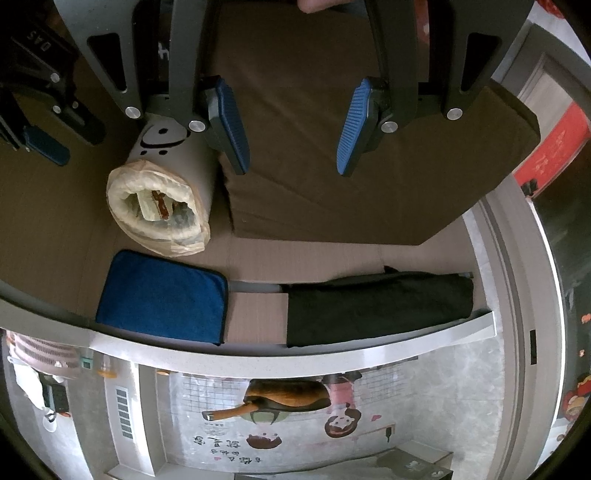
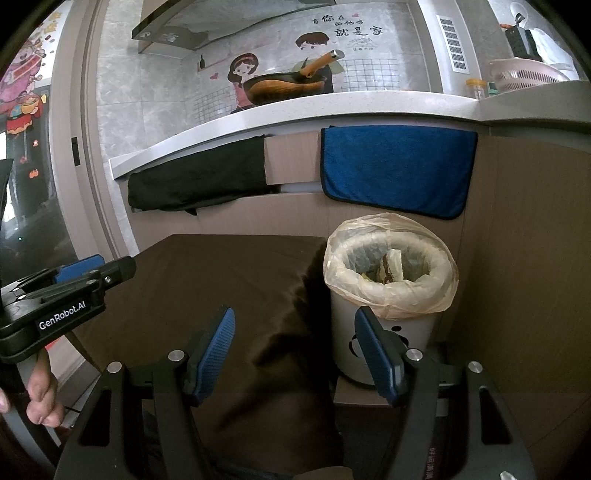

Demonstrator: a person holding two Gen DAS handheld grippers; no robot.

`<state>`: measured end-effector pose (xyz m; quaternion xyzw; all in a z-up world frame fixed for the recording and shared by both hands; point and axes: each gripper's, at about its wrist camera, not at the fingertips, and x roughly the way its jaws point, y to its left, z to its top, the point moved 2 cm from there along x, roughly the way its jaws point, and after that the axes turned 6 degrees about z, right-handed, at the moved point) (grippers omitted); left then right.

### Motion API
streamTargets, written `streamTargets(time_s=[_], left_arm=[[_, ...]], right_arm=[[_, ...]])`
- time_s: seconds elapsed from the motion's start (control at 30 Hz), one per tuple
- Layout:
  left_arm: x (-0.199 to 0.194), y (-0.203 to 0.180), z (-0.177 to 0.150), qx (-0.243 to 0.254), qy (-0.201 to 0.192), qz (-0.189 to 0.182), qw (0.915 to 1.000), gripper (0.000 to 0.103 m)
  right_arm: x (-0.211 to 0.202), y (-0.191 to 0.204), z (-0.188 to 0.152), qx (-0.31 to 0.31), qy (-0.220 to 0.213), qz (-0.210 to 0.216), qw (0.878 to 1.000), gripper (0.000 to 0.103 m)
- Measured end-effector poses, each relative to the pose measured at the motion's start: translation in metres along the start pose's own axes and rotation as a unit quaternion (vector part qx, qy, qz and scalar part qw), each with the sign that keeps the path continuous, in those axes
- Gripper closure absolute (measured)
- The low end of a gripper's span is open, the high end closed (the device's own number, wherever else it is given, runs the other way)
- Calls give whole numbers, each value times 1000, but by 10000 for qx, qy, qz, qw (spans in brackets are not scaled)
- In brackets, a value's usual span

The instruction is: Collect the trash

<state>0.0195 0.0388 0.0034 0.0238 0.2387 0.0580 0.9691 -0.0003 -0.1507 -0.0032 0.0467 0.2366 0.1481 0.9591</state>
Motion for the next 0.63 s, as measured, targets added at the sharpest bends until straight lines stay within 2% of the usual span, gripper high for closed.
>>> streamTargets(time_s=[0.63], left_arm=[[6,5,0,40,118,-96,9999,53]], right_arm=[[-2,-3,0,24,32,-115,9999,38]])
